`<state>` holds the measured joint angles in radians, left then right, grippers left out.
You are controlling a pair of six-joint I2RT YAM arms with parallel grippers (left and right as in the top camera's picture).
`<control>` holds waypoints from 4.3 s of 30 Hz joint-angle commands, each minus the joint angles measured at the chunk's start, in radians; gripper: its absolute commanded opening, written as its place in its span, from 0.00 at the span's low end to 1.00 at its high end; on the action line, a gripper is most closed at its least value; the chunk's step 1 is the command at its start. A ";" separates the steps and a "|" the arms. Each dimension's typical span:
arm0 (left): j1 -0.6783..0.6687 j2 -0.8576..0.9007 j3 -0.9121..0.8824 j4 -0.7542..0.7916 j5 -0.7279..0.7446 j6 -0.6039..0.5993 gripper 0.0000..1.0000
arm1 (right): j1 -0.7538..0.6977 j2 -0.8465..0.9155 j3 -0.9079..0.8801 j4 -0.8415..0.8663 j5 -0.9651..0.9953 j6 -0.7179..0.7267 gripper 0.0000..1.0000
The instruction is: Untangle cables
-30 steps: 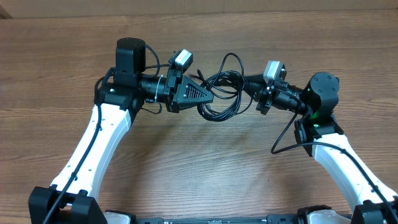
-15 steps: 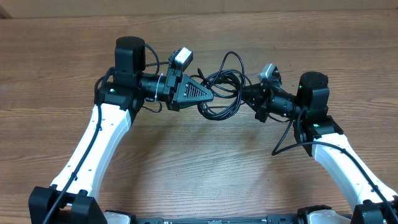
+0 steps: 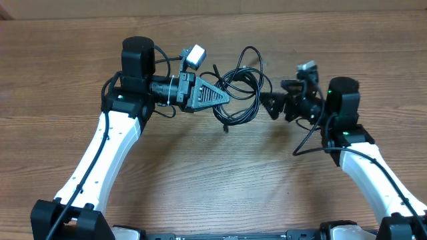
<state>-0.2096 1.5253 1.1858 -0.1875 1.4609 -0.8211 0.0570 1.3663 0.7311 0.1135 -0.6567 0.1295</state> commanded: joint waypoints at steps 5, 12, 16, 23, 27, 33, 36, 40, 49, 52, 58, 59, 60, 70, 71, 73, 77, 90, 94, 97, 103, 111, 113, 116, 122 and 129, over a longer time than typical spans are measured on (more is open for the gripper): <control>-0.005 -0.009 0.012 -0.307 -0.624 0.137 0.04 | -0.091 0.005 0.009 0.008 -0.157 0.167 1.00; -0.016 -0.009 0.012 -0.652 -1.192 0.152 0.04 | -0.123 0.005 0.009 0.020 -0.378 0.171 1.00; -0.016 -0.009 0.012 -0.780 -1.386 0.242 0.04 | -0.123 0.005 0.009 0.022 -0.422 0.252 1.00; -0.016 -0.009 0.012 -0.858 -1.531 0.402 0.04 | -0.112 0.005 0.009 0.000 -0.423 0.463 1.00; -0.016 -0.009 0.012 -0.815 -1.295 0.811 0.04 | -0.062 0.005 0.009 -0.061 -0.421 0.484 1.00; -0.016 -0.009 0.012 -0.773 -1.164 1.186 0.04 | 0.012 0.005 0.009 -0.136 -0.384 0.484 1.00; -0.016 -0.009 0.012 -0.728 -1.144 1.275 0.04 | 0.043 0.005 0.009 -0.185 -0.322 0.485 1.00; -0.016 -0.009 0.012 -0.684 -1.015 1.393 0.04 | 0.068 0.005 0.009 -0.194 -0.301 0.484 1.00; -0.027 -0.009 0.012 -0.629 -0.883 1.473 0.04 | 0.084 0.005 0.009 -0.194 -0.301 0.484 1.00; -0.043 -0.009 0.012 -0.615 -0.883 1.477 0.04 | 0.084 0.005 0.009 -0.195 -0.302 0.484 1.00; -0.112 -0.009 0.012 -0.588 -0.884 1.520 0.04 | 0.084 0.005 0.009 -0.194 -0.301 0.484 1.00; -0.126 -0.009 0.012 -0.584 -0.884 1.537 0.04 | 0.084 0.005 0.009 -0.195 -0.301 0.483 1.00; -0.134 -0.009 0.012 -0.578 -0.885 1.540 0.04 | 0.084 0.005 0.009 -0.195 -0.301 0.483 1.00; -0.152 -0.009 0.012 -0.559 -0.864 1.539 0.04 | 0.084 0.005 0.009 -0.195 -0.277 0.484 1.00; -0.152 -0.009 0.012 -0.559 -0.858 1.539 0.04 | 0.084 0.005 0.009 -0.195 -0.274 0.484 1.00; -0.152 -0.009 0.012 -0.557 -0.851 1.539 0.04 | 0.084 0.005 0.009 -0.195 -0.262 0.484 1.00; -0.152 -0.009 0.012 -0.553 -0.828 1.540 0.04 | 0.084 0.005 0.009 -0.195 -0.245 0.484 1.00; -0.152 -0.009 0.012 -0.538 -0.780 1.548 0.04 | 0.084 0.005 0.009 -0.198 -0.171 0.484 1.00; -0.152 -0.009 0.012 -0.524 -0.780 1.548 0.04 | 0.095 0.005 0.009 -0.198 -0.175 0.484 1.00; -0.152 -0.009 0.012 -0.512 -0.780 1.547 0.04 | 0.116 0.005 0.009 -0.198 -0.174 0.484 1.00; -0.152 -0.009 0.012 -0.497 -0.780 1.547 0.04 | 0.187 0.005 0.009 -0.198 -0.169 0.465 1.00; -0.152 -0.009 0.012 -0.488 -0.784 1.547 0.04 | 0.205 0.005 0.009 -0.208 -0.145 0.465 1.00; -0.150 -0.009 0.012 -0.488 -0.791 1.533 0.04 | 0.204 0.005 0.009 -0.220 -0.115 0.466 1.00; -0.150 -0.009 0.012 -0.487 -0.816 1.477 0.04 | 0.198 0.005 0.009 -0.239 -0.072 0.470 1.00; -0.145 -0.009 0.012 -0.486 -0.821 1.272 0.04 | 0.154 0.005 0.009 -0.240 -0.068 0.477 1.00; -0.103 -0.009 0.012 -0.418 -0.812 0.842 0.04 | 0.098 0.005 0.009 -0.240 -0.085 0.496 1.00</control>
<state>-0.3454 1.5253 1.1839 -0.6399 0.6209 0.3225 0.1745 1.3670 0.7311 -0.1249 -0.7475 0.6132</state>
